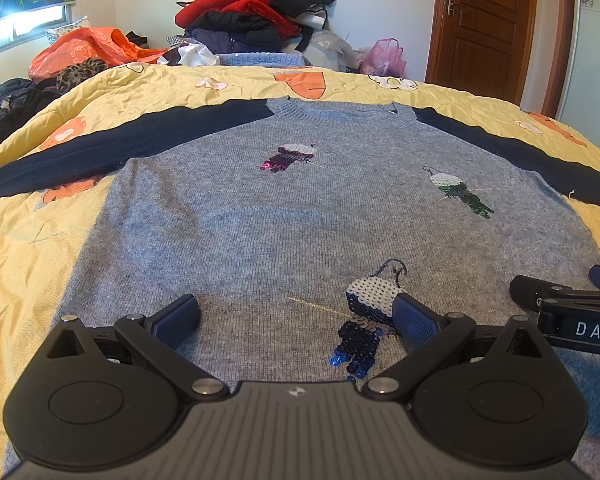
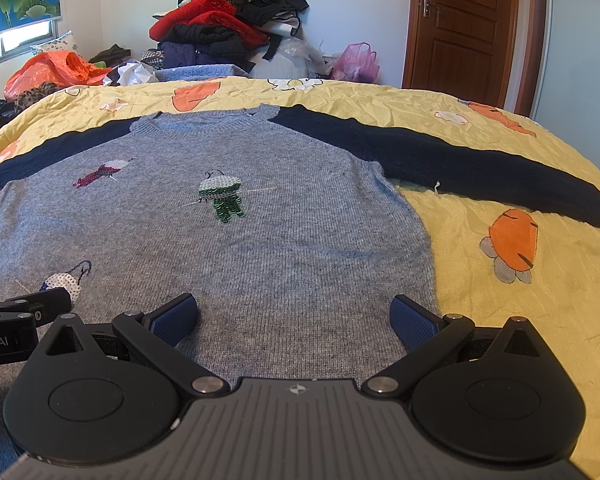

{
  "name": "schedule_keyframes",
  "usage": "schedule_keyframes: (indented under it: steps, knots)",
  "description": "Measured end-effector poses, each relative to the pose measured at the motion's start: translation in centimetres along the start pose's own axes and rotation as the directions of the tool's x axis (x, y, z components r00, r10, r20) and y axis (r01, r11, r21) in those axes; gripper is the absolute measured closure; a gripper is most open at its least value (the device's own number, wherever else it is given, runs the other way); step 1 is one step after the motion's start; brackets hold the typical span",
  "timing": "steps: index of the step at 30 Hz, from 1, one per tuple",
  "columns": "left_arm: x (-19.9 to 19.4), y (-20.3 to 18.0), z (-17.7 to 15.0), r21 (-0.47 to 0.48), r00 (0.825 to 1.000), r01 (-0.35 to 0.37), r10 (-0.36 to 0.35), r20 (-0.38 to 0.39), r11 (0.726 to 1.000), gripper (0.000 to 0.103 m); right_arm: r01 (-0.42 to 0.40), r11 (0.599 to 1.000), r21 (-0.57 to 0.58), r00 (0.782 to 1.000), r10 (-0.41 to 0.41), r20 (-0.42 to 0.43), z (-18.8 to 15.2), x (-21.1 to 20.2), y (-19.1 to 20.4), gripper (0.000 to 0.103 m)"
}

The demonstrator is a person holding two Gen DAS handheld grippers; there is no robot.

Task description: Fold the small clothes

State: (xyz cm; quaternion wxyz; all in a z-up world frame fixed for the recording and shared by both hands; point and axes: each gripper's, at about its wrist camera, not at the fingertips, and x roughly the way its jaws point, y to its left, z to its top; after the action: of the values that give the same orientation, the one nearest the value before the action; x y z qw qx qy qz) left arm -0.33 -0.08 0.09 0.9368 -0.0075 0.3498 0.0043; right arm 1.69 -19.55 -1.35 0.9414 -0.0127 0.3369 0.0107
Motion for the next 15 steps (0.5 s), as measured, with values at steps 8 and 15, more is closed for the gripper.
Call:
schedule_keyframes:
  steps: [8, 15]
  knots:
    - [0.03, -0.01, 0.0, 0.0, 1.0, -0.001, 0.001, 0.001, 1.0, 0.0, 0.0, 1.0, -0.001, 1.0, 0.0, 0.0, 0.0, 0.03, 0.03, 0.0]
    - [-0.05, -0.2, -0.06, 0.001, 1.0, -0.004, 0.004, 0.003, 1.0, 0.0, 0.001, 1.0, -0.002, 1.0, -0.001, -0.001, -0.01, 0.07, 0.04, 0.0]
